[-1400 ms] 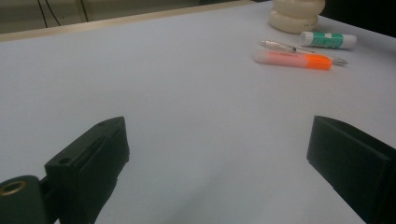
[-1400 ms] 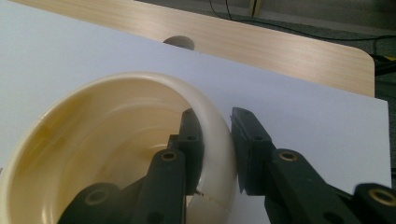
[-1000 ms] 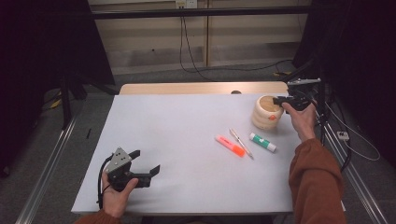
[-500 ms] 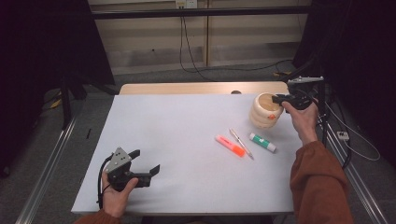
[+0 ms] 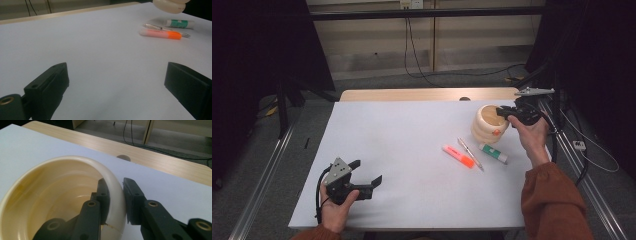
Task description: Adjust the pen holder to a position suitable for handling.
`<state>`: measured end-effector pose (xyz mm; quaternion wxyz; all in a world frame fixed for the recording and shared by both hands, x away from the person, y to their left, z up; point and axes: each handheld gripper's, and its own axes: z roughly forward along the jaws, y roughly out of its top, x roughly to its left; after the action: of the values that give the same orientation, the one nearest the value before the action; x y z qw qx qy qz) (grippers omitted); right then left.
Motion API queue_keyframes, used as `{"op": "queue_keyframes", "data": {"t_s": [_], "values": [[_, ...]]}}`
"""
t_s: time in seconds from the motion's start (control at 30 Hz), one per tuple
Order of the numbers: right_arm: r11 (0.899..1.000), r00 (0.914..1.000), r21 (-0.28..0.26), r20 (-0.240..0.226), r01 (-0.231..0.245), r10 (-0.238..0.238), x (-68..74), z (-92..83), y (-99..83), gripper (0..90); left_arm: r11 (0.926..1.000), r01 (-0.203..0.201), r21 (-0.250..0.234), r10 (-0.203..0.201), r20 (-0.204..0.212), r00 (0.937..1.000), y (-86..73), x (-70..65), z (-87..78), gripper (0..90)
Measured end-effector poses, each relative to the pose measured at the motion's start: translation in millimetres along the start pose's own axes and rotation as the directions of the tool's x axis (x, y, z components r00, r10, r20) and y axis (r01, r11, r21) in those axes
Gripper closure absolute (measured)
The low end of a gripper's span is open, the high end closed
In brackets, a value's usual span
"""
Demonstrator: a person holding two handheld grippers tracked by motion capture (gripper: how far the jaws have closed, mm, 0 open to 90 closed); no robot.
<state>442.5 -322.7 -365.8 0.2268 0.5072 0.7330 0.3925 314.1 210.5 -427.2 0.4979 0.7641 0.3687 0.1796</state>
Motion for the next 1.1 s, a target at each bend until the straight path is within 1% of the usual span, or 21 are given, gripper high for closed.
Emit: {"op": "queue_keyframes", "data": {"t_s": [0.03,0.07,0.13,0.23,0.3,0.37,0.53,0.6,0.73,0.77,0.8,0.93,1.0,1.03,1.1], "values": [[1.000,0.9999,-0.005,-0.001,-0.015,0.015,4.9,-5.4,0.3,76.6,1.0000,0.000,0.002,0.000,0.002,1.0000,0.0,0.3,0.0,5.3],[1.000,0.9999,-0.005,-0.001,-0.015,0.015,4.9,-5.4,0.3,76.6,1.0000,0.000,0.002,0.000,0.003,1.0000,-0.1,0.4,0.1,5.3],[1.000,0.9998,0.000,0.002,-0.019,0.019,9.4,-9.4,0.3,76.9,1.0000,-0.005,0.002,0.005,0.002,1.0000,0.0,0.7,0.2,5.3],[1.000,1.0000,0.012,-0.007,-0.002,0.002,18.3,-12.8,-0.7,76.9,1.0000,0.001,-0.004,-0.001,0.003,1.0000,0.2,0.5,0.4,5.2],[1.000,0.9998,0.006,-0.021,-0.001,0.001,24.0,-14.5,-2.2,76.9,1.0000,0.002,-0.005,-0.002,0.002,1.0000,0.2,0.8,0.5,5.2],[1.000,0.9994,0.000,-0.034,0.004,-0.004,29.7,-15.9,-3.8,76.9,1.0000,-0.004,-0.001,0.004,0.000,1.0000,0.4,1.3,0.8,5.1],[1.000,0.9979,0.004,-0.060,0.022,-0.021,47.3,-17.7,-6.4,76.9,1.0000,-0.002,-0.003,0.002,0.006,1.0000,0.6,0.8,1.3,5.2],[0.999,0.9962,0.006,-0.078,0.041,-0.040,56.0,-16.7,-8.0,76.8,1.0000,0.002,-0.002,-0.002,0.005,1.0000,0.5,0.6,1.3,5.2],[0.998,0.9921,0.022,-0.113,0.059,-0.056,73.8,-13.3,-10.2,76.8,1.0000,0.000,-0.003,0.000,0.005,1.0000,0.6,0.6,1.3,5.2],[0.998,0.9909,0.019,-0.119,0.066,-0.064,82.7,-12.5,-9.5,76.7,1.0000,-0.001,-0.003,0.001,0.004,1.0000,0.6,0.6,1.3,5.2],[0.998,0.9909,0.019,-0.119,0.066,-0.064,82.7,-12.5,-9.5,76.7,1.0000,0.000,-0.003,0.000,0.004,1.0000,0.6,0.8,1.3,5.2],[0.998,0.9886,0.016,-0.141,0.057,-0.054,96.6,-9.4,-8.7,76.8,1.0000,-0.002,0.001,0.002,0.001,1.0000,0.5,1.9,0.9,5.2],[0.997,0.9865,0.020,-0.148,0.074,-0.070,103.4,-6.8,-8.2,76.7,1.0000,0.001,0.001,-0.001,0.005,1.0000,0.5,2.1,1.4,5.2],[0.997,0.9858,0.023,-0.153,0.073,-0.069,106.7,-5.4,-8.0,76.7,0.9999,0.013,-0.001,-0.013,0.009,0.9999,0.2,1.5,2.1,5.2],[0.997,0.9839,0.024,-0.165,0.074,-0.069,112.0,-1.9,-7.7,76.7,1.0000,0.007,0.002,-0.007,0.009,0.9999,0.5,1.4,2.4,5.2]]}}
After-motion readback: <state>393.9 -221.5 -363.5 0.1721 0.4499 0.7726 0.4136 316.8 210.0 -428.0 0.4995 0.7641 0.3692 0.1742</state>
